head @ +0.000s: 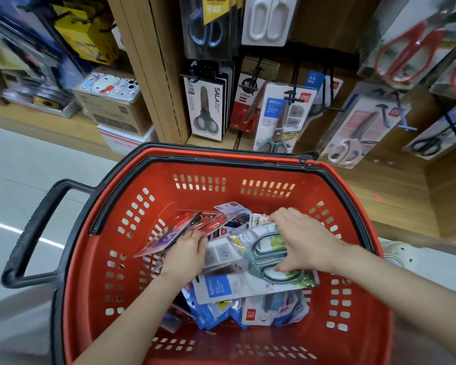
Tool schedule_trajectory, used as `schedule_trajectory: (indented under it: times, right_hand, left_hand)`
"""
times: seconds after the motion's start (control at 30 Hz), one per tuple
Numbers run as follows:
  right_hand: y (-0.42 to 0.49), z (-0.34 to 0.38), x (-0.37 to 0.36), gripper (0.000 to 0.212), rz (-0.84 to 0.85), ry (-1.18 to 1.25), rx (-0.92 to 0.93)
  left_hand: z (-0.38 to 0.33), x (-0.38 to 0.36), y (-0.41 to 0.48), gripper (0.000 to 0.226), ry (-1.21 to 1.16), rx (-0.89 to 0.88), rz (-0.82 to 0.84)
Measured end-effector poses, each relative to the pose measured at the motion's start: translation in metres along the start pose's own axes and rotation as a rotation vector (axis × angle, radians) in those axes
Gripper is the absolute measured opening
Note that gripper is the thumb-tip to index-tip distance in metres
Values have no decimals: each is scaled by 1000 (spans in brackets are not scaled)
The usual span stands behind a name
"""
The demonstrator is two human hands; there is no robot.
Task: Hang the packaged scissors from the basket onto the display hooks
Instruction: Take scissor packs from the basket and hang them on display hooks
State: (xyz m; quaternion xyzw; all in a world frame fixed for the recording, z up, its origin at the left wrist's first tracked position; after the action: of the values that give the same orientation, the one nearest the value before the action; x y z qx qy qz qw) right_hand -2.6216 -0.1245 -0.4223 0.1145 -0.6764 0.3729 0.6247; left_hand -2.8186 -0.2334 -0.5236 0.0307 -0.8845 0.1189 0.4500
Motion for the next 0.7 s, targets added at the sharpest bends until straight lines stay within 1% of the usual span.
schedule_trajectory:
  times: [0.1, 0.17, 0.2, 0.23, 0.3, 0.37, 0.43, 0.47, 0.5, 0.53, 0.6, 0.63, 0.7]
  right_hand:
    - [-16, -12, 22, 80, -78, 41, -33]
    - [-22, -21, 38, 84, -171, 34, -77]
    - [-23, -25, 45, 85, -221, 38, -100]
    - [-24, -29, 50, 85, -265, 72, -131]
    - [-24, -32, 56, 86, -337, 179, -216]
    - [-23, -29, 55, 89, -411, 301, -285]
    - [-22, -20, 51, 92, -450, 453, -364]
    - [-22, -15, 49, 91, -468, 531, -399]
    - [-21, -11, 45, 89, -478, 612, -438]
    - [-19, -5, 40, 85, -472, 700, -478]
    - [-18, 10, 26, 77, -431, 886, -548]
    - [-16, 18, 15, 75, -392, 967, -577]
    - [-14, 33, -6, 69, -302, 1101, -574]
  left_hand:
    - [-5, 17, 2, 27, -196, 12, -154]
    - [-11, 27, 2, 29, -338, 12, -259]
    - [-15, 32, 2, 34, -447, 29, -316]
    - [-21, 37, 1, 44, -597, 68, -363]
    - [-33, 41, -1, 64, -903, 160, -404]
    - [-40, 44, -1, 74, -990, 193, -444]
    - [-40, 49, -2, 78, -1062, 257, -565]
    - [-39, 50, -3, 77, -1151, 296, -593]
    - [-39, 50, -3, 72, -1263, 302, -570]
    - [-43, 50, -3, 65, -1357, 271, -501]
    - [-53, 46, -5, 52, -1436, 156, -362]
    - [-57, 45, -5, 50, -1448, 114, -341]
    - [-61, 46, -5, 45, -1436, 71, -381]
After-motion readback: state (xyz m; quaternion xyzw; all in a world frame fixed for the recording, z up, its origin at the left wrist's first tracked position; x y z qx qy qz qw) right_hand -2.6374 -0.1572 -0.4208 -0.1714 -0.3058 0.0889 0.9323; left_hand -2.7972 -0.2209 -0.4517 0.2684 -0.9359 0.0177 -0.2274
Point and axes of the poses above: each hand's wrist, its own y-axis towards the middle knuckle, its own x-axis out of the back of the hand, z = x × y, the point moved 3 cm from there along y, towards the middle knuckle, and after that the axes turned 15 degrees about -x, right-handed, at the moved point
